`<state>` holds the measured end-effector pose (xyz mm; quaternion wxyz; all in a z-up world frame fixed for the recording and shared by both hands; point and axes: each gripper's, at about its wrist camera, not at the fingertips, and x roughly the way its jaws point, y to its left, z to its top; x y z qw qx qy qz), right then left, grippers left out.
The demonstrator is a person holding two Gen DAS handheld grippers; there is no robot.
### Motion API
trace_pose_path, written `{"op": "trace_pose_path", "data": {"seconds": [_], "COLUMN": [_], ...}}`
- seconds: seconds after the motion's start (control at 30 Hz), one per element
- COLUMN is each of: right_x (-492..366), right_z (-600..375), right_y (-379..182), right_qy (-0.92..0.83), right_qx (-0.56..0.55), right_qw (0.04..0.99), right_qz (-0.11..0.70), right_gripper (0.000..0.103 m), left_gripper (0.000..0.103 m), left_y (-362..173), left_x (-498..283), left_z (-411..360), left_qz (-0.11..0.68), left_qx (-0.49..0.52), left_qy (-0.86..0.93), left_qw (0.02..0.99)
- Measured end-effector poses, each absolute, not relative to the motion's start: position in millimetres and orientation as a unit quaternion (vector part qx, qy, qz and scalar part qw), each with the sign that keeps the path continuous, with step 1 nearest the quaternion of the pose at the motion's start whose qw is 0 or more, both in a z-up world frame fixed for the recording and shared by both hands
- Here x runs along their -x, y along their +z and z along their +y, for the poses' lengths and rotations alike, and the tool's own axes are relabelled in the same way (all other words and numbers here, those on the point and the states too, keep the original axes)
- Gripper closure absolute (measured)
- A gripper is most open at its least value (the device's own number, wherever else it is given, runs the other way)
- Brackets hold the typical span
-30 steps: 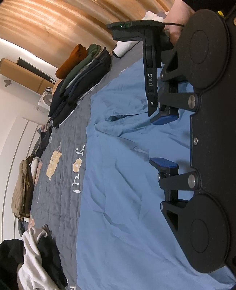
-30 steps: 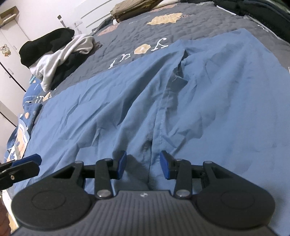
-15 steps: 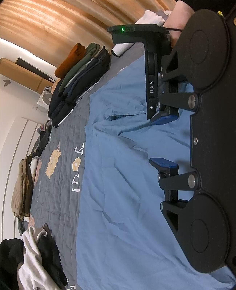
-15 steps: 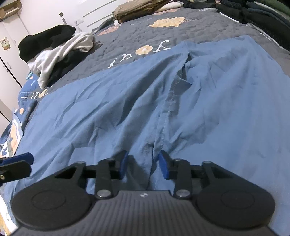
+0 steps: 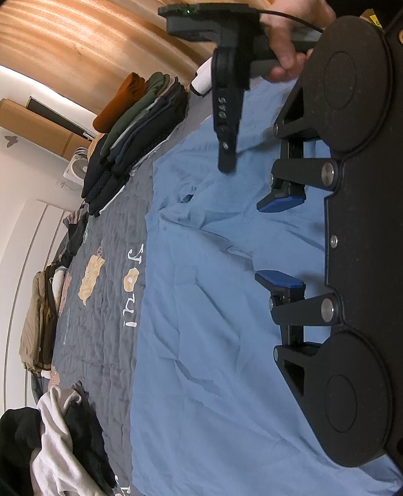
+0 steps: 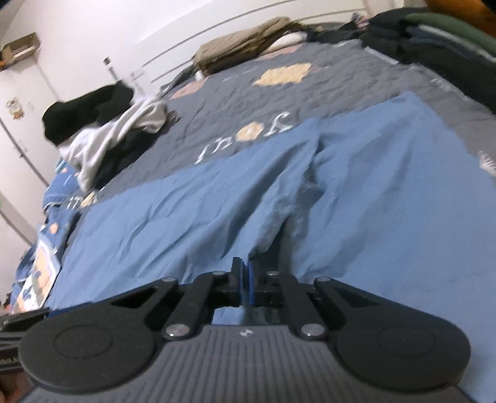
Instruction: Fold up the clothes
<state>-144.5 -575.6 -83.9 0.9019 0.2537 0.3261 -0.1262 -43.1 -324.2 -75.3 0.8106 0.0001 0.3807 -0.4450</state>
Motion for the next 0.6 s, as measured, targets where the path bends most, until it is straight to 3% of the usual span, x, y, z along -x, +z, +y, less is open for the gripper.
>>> {"op": "trace_pose_path", "data": {"seconds": [0.2,0.6], "right_x": [151.7,138.7], "right_z": [-591.2,-588.7], "right_y": [-90.5,-115.5], "right_qy": [-0.211,-0.103], "right_qx": [-0.188,-0.235], "right_qw": [0.890,0.898], "right_qz": [0.358,0.357], "right_gripper": [0.098,0.095], "left_gripper": [0.061,0.061], "left_y": [-75.4,-76.2], "left_x": [42.4,45.4], "left_z": [-325.0,-327.0], "left_qz": [0.381,0.380], "left_qx": [-0.001,-0.005], "left_qy": [-0.445,-0.453], "left_qw": [0.810,0.806]}}
